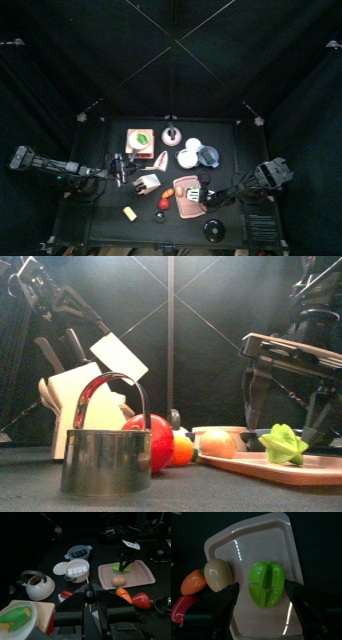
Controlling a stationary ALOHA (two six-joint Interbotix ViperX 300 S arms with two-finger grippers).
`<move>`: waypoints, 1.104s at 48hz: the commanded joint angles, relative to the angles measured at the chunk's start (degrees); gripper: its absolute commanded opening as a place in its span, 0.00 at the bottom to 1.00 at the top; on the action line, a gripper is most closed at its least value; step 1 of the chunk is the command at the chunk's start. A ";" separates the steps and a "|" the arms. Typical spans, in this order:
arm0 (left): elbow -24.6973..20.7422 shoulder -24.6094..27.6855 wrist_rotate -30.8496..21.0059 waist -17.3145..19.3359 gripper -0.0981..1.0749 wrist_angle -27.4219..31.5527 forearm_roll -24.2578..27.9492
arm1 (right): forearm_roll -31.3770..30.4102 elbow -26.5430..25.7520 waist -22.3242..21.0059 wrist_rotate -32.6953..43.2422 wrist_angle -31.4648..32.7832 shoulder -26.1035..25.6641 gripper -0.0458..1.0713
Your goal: Grab cleaver with other hand
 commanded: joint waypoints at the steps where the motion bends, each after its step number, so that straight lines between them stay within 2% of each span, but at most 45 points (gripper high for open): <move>1: -0.79 0.09 -0.09 0.09 0.50 0.09 -0.44 | -0.62 -0.97 1.41 -0.09 3.34 -3.78 0.94; 8: -0.88 0.18 -0.35 0.18 0.50 -0.35 -2.37 | -3.69 -0.70 3.34 -0.09 8.88 -7.56 0.94; 13: -1.32 0.09 -0.35 0.09 0.50 -1.23 -6.33 | -8.00 0.26 3.78 -0.18 10.81 -10.63 0.94; 19: -2.90 0.18 0.26 -0.26 0.50 -3.78 -10.28 | -13.27 2.46 3.60 -0.09 10.46 -12.83 0.94; 26: -5.54 0.62 0.44 -0.70 0.50 -8.79 -11.60 | -18.81 6.06 2.72 -0.09 7.73 -14.15 0.94; 33: -8.96 3.34 0.53 -0.79 0.50 -9.23 -13.27 | -22.06 8.61 0.44 -0.09 4.57 -15.12 0.94; 42: -16.26 9.40 1.23 -0.35 0.50 -5.71 -17.75 | -25.84 10.46 -1.85 0.00 1.76 -16.17 0.94; 46: -18.54 10.20 2.11 0.09 0.50 -2.72 -19.78 | -26.81 10.99 -2.29 0.00 1.41 -16.44 0.94; 51: -20.48 10.11 5.62 0.09 0.50 2.64 -22.94 | -27.86 11.51 -2.46 -0.09 1.32 -16.96 0.94; 53: -21.53 10.11 9.14 -0.26 0.50 5.63 -24.35 | -28.21 11.78 -2.46 -0.09 1.32 -17.23 0.94</move>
